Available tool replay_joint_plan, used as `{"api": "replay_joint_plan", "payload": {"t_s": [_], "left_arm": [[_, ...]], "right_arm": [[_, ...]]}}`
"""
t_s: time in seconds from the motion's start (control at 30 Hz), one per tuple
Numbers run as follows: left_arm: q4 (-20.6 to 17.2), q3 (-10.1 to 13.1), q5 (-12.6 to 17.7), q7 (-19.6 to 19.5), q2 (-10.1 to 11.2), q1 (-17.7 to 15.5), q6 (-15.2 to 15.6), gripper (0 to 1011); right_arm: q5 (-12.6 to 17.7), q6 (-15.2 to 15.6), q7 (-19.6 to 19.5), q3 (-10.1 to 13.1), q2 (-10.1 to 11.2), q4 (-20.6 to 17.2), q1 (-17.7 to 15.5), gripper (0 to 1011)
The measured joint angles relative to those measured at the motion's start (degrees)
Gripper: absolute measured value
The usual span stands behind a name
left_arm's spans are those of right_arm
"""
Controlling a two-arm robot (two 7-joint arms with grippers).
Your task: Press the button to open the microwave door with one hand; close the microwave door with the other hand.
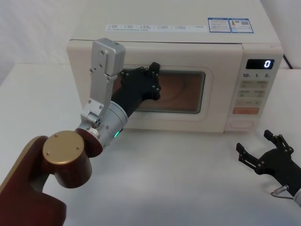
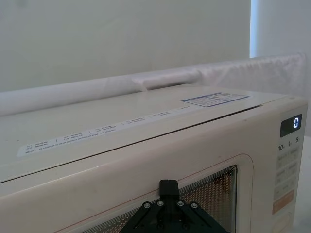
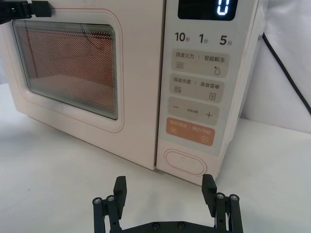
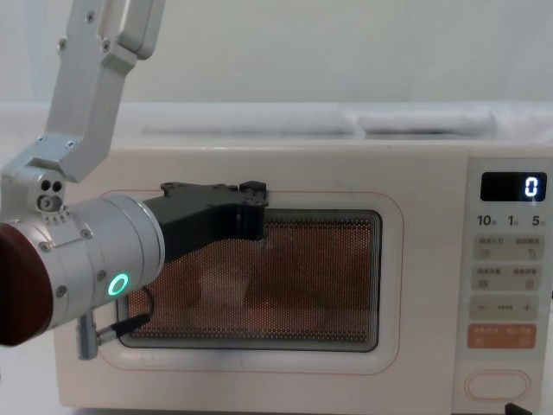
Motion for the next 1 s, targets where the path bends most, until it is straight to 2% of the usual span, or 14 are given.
{"api": "replay_joint_plan", "payload": {"t_s": [1.0], "left_arm": [[1.5, -0.4, -0.4, -0.3, -0.3, -0.9, 0.2, 0]], "right_arm": [[0.0, 0.0, 0.0, 0.0, 0.0, 0.0, 0.0, 1000]]}}
